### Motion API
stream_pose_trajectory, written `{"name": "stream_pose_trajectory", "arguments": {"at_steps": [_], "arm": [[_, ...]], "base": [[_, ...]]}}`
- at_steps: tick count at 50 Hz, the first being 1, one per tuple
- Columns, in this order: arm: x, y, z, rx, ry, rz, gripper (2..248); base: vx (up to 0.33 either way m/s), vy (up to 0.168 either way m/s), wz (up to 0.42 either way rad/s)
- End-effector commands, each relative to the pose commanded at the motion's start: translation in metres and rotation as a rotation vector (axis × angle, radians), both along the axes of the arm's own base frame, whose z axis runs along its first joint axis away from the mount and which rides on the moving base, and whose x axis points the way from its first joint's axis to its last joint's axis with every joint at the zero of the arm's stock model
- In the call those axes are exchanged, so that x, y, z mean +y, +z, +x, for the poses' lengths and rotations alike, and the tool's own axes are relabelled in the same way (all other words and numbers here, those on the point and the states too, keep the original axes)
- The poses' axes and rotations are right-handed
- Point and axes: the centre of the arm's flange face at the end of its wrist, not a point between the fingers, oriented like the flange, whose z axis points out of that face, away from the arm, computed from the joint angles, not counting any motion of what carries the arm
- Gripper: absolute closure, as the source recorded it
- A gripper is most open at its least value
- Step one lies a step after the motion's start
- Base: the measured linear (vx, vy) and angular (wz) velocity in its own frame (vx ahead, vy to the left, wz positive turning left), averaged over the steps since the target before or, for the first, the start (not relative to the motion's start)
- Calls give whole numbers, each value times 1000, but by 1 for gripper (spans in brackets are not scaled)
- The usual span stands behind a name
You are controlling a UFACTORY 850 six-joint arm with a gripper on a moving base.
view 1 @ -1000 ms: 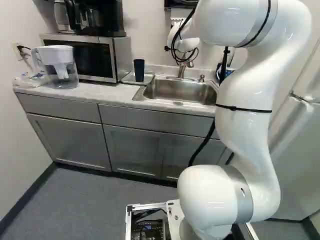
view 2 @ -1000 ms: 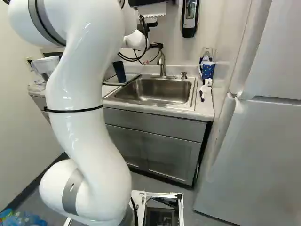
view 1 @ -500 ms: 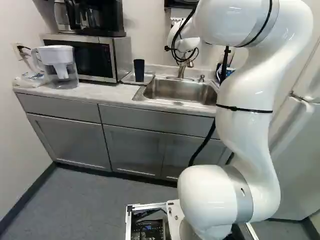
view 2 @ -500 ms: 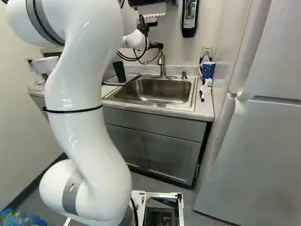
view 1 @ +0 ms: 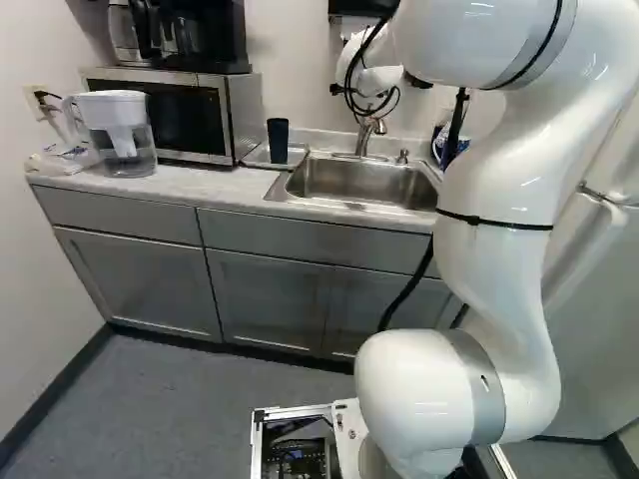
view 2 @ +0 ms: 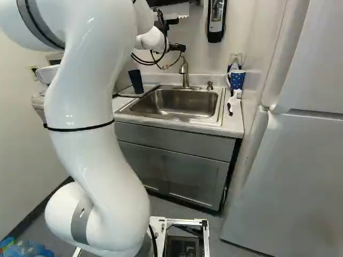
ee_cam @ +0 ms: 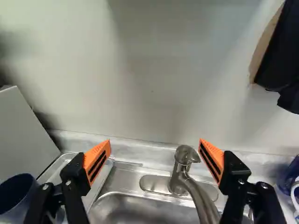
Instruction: Rinse the cup and place it in the tray
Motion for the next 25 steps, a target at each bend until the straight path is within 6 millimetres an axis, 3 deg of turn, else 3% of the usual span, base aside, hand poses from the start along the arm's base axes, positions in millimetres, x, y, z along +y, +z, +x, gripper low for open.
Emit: {"name": "stream_pose_trajectory", "arguments": {"at_steps": [25], "arm": [[-19,5,-44,13,-37,1,3]], "base": [[0,0,0]]}}
